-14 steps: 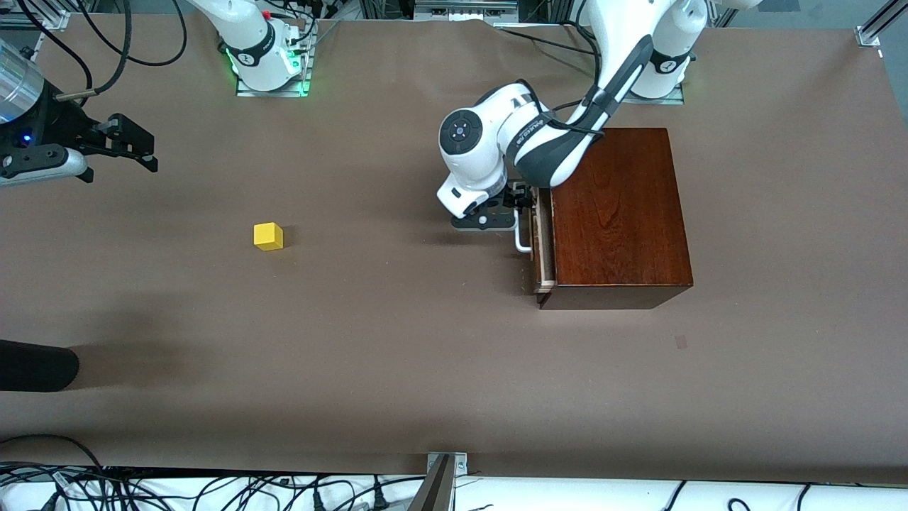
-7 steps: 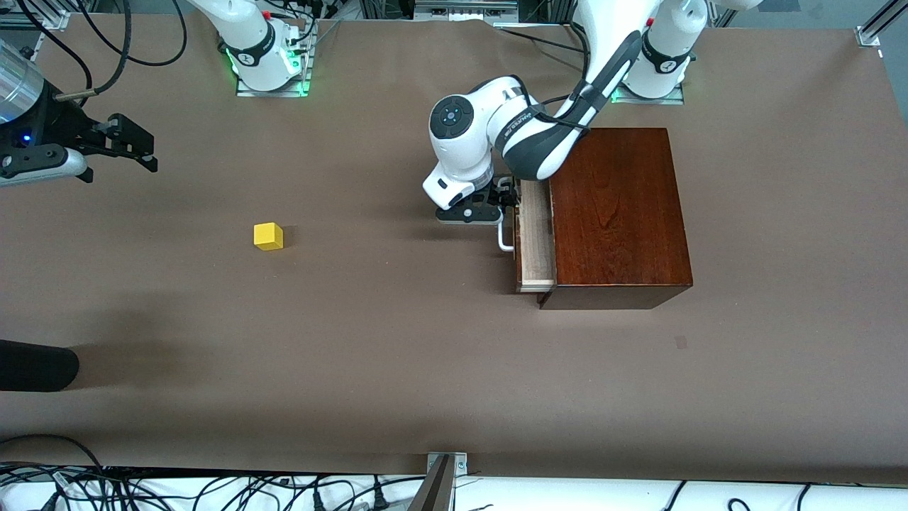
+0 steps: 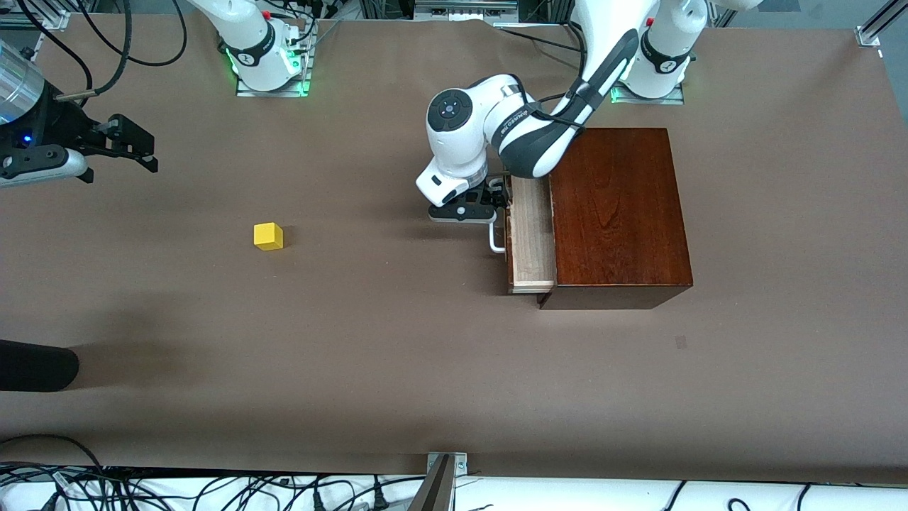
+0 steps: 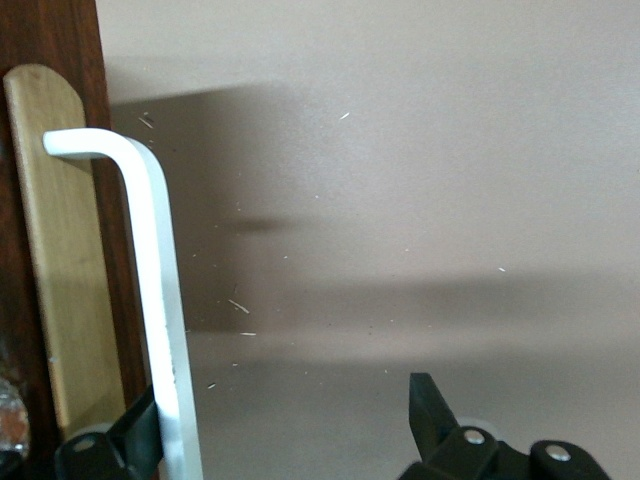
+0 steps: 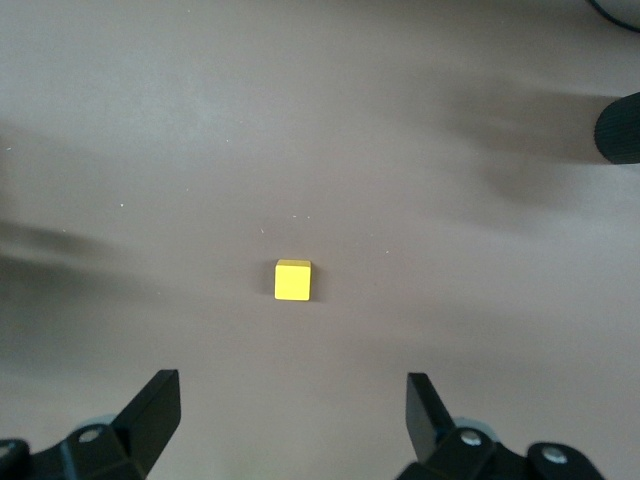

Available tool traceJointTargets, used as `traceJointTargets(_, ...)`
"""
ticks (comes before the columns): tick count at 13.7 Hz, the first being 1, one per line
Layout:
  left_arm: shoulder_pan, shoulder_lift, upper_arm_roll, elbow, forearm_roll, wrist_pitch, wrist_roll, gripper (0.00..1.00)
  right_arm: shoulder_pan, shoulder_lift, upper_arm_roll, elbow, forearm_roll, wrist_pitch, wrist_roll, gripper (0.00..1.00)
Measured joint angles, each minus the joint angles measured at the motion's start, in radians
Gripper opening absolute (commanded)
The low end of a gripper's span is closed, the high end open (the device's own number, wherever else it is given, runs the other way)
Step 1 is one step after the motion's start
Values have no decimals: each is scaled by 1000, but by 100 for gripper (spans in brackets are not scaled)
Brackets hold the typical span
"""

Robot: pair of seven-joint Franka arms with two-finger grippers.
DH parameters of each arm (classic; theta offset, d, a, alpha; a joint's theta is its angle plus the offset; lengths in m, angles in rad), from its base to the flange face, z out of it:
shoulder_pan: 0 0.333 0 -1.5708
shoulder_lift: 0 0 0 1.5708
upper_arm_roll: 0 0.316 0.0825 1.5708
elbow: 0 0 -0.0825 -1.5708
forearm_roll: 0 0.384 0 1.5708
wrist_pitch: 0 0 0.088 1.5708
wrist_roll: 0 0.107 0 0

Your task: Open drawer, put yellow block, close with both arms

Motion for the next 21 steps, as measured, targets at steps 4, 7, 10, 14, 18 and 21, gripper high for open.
traceJointTargets(4,-5,1,0,1,0,3,0,100,1,12,5,0,0,8,0,100)
traceJointTargets(7,-5,2,0,3,0,4,0,100,1,31,7,0,17,43,0,100)
traceJointTargets(10,-10,5,-2,13,0,28,0,100,1,40,4,2,38,51,0,100)
traceJointTargets(14,-13,6,-3,47,0,-40,2,100,1,39,3,10,42,52,0,100)
traceJointTargets(18,-14,0,-4,220,0,-322,4,100,1,42,3,10,42,42,-12,100)
traceJointTargets(21,5,-48,4,304,0,-477,5,100,2,65,6,-7,42,-15,-28,100)
